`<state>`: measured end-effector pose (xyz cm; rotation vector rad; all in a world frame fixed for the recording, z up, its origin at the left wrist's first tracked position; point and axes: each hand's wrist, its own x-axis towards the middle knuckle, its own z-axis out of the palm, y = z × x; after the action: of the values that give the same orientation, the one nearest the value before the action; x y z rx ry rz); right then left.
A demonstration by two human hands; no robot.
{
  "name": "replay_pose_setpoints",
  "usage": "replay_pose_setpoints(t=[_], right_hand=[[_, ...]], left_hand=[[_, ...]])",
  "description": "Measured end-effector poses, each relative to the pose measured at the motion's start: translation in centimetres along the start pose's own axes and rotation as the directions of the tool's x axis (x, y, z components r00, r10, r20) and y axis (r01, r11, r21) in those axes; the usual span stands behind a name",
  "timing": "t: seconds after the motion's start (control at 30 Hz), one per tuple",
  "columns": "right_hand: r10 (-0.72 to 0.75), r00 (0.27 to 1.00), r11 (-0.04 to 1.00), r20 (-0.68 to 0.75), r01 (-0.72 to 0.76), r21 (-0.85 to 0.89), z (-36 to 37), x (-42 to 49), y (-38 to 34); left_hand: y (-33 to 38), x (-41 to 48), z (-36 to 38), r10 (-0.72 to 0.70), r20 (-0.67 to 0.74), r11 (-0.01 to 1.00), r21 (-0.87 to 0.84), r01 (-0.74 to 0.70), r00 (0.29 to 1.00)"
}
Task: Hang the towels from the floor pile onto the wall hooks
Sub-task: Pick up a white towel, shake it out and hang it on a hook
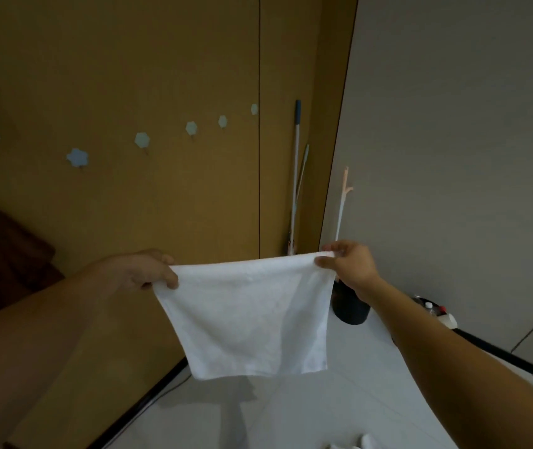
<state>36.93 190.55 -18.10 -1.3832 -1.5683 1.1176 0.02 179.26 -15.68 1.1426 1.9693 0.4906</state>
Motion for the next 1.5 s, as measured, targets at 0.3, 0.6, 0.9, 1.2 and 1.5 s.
replay_pose_setpoints(t=[0.3,0.6,0.9,1.2,1.5], right_hand=[[-0.262,0.963,0.737,0.064,0.243,-0.63,7.0,6.5,-2.1],[-0.113,0.993,0.979,-0.032,0.117,0.166,16.1,9.7,-9.5],[-0.298,0.845,0.949,0.444,0.313,0.041,24.1,9.6,-18.7],[-0.526,0.799,0.847,0.292,0.459,0.268,31.0,13.0,-27.2],[-0.696,0.541,0.714,0.473,0.454,0.532,34.0,18.0,-38.5]], left_hand=[[-3.2,3.9,-5.9,0.14,-0.177,0.979,0.171,-0.109,0.974],[-6.4,5.3,-11.9,0.233,-0.503,0.868,-0.279,-0.411,0.832],[-4.7,4.4,-18.1,-0.072,-0.635,0.365,-0.734,-0.573,0.769],[-2.8,2.6,-25.1,0.046,-0.753,0.39,-0.592,-0.706,0.657],[5.0,-1.1,-32.1,0.308,-0.738,0.821,-0.114,-0.56,0.601]])
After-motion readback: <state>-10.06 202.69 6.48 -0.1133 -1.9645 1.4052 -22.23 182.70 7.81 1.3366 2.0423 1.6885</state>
